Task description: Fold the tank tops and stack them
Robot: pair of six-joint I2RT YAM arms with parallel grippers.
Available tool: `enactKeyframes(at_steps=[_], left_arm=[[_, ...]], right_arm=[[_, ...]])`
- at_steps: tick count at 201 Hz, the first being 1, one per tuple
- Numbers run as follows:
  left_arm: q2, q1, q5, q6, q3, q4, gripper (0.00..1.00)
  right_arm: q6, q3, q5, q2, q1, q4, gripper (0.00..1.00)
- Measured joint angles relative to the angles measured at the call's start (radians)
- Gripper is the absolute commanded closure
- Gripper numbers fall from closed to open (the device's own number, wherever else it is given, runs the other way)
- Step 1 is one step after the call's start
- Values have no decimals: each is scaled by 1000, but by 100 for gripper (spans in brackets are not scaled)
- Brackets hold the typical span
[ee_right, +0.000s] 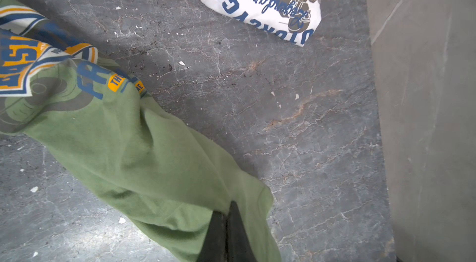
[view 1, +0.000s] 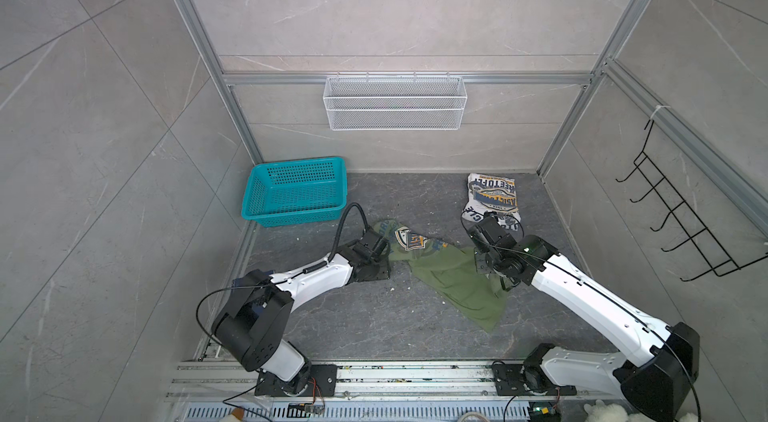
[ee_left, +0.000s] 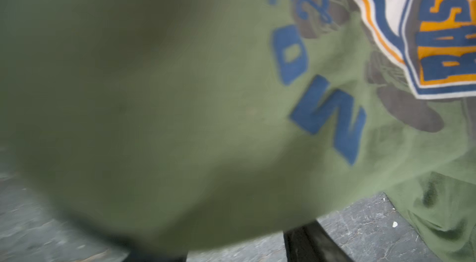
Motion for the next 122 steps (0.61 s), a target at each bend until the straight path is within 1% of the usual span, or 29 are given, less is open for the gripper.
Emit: enactKeyframes(at_steps=[16, 32, 70, 91, 105, 122], left_arm=[[48, -14, -3, -18, 37, 5, 42], [98, -9, -20, -27, 74, 1, 42], [175, 62, -48, -25, 164, -3, 43], [205, 104, -79, -10, 233, -20, 42], [212, 120, -103, -1, 261, -29, 42], [253, 127, -140, 17, 330, -65, 42]], right_arm=[[-12, 0, -16, -12, -13, 11, 100], [-19, 0, -23, -27, -22, 17, 100], [-46, 0, -27, -48, -51, 19, 100], [-58, 0, -30, -53, -66, 19, 100], [-62, 0, -32, -57, -71, 19, 100], [-69, 0, -45, -62, -78, 27, 100]])
